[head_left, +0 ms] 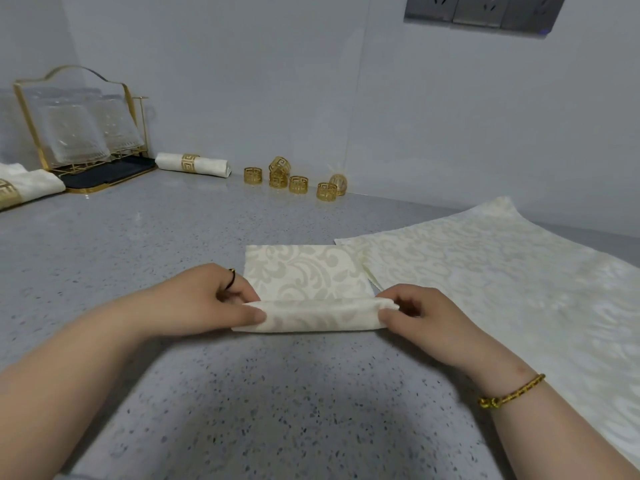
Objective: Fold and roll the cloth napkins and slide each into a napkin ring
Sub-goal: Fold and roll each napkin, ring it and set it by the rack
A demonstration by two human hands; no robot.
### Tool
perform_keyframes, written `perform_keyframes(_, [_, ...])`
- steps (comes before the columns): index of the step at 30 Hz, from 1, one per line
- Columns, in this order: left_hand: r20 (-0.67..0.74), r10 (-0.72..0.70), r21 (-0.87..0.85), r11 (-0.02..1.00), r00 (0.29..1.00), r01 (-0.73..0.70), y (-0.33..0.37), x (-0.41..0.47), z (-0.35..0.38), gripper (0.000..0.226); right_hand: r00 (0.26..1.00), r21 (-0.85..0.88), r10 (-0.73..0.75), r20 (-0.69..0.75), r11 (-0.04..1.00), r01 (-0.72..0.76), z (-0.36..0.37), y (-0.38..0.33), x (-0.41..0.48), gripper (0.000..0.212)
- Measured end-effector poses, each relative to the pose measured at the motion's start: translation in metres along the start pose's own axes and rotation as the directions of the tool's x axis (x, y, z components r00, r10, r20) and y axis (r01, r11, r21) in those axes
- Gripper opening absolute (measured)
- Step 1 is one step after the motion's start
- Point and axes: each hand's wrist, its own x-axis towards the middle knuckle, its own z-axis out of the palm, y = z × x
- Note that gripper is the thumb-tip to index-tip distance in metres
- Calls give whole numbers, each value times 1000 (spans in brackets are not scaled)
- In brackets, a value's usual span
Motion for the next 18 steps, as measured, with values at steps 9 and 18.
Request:
perform_keyframes(9, [-22,-25,-186,982,999,20,-12,5,6,51,987,130,117,-112,986,-102,10,8,9,15])
perform_keyframes(18, [-160,-142,-138,983,977,120,-15,14,14,51,980,57,106,-166,994,-98,20,8,14,11])
